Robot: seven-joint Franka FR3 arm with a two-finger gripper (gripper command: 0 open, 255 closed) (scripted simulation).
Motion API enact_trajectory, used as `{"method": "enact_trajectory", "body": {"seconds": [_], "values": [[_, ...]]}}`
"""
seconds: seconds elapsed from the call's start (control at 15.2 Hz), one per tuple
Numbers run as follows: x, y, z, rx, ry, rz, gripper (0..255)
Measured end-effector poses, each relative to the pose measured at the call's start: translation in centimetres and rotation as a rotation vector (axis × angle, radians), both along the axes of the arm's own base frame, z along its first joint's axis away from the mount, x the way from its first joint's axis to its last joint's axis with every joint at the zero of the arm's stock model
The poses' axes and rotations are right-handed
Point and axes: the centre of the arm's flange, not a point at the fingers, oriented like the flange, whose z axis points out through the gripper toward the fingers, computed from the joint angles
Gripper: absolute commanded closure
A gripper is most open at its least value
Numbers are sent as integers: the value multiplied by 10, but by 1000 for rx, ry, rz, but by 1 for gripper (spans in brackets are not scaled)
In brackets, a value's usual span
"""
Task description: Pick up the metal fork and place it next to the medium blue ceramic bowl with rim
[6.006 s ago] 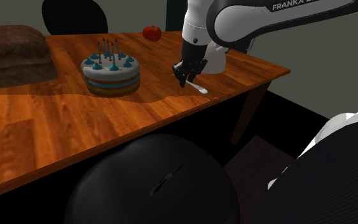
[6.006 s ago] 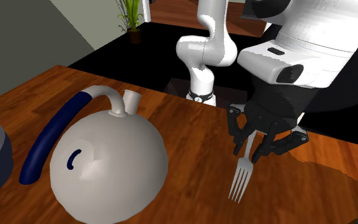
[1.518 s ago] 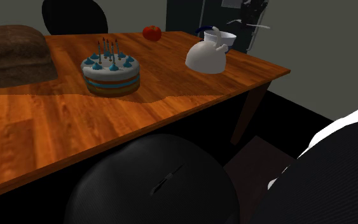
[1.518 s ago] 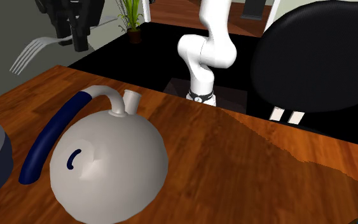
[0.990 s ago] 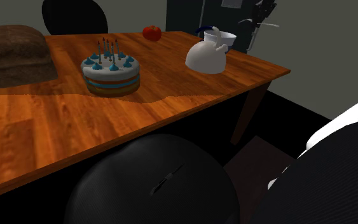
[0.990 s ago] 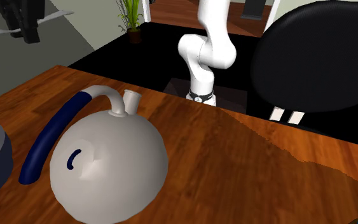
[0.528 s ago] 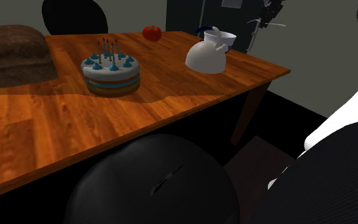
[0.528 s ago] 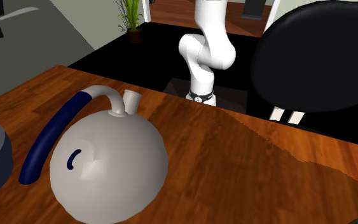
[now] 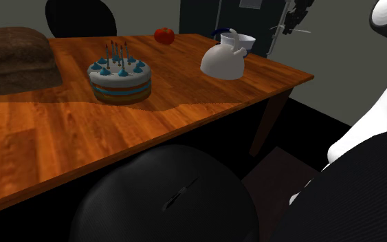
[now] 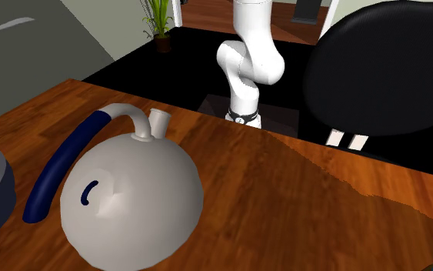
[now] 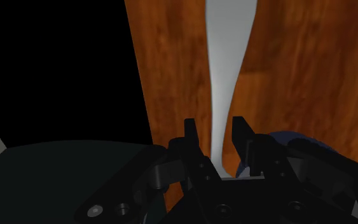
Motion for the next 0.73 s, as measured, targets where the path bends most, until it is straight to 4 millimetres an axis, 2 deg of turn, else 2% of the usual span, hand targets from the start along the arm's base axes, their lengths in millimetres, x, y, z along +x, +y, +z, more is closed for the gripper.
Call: {"method": "enact_trajectory", "body": {"seconds": [0.73], "values": [[0,-2,-59,0,0,0,255]]}}
